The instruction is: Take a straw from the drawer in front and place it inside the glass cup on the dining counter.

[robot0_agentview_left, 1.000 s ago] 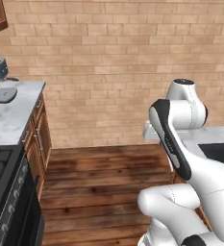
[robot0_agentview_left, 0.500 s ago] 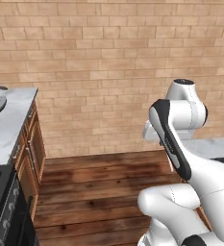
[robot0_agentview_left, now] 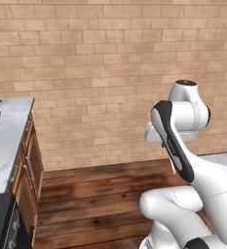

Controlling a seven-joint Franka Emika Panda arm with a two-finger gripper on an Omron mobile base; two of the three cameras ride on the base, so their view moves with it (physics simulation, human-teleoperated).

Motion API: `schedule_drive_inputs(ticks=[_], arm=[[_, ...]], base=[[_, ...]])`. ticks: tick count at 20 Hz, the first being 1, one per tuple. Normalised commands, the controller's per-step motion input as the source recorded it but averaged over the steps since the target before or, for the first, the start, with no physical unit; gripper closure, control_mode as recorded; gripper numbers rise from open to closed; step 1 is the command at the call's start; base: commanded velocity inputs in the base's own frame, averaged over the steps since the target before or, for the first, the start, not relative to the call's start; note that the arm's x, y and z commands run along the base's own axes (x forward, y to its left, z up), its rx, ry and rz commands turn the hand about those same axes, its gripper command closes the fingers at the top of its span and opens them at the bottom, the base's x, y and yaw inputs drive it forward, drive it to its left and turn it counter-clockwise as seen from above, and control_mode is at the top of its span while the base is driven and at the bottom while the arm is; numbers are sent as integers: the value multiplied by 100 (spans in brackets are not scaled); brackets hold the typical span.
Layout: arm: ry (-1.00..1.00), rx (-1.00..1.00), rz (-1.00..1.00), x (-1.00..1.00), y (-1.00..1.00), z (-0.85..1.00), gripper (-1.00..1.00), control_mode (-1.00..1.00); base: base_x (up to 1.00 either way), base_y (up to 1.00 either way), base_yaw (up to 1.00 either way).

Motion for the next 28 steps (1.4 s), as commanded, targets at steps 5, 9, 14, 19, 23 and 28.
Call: schedule_drive_inputs(ticks=[5,9,14,19,23,28], arm=[[0,0,0,0,0,0,100,100],[0,0,0,0,0,0,100,100],[0,0,0,0,0,0,100,100],[0,0,0,0,0,0,100,100],[0,0,0,0,0,0,100,100],[0,0,0,0,0,0,100,100]], base=[[58,39,-14],[52,32,-15],[40,24,-19],[25,16,-27],[17,27,-31],[18,33,-32]])
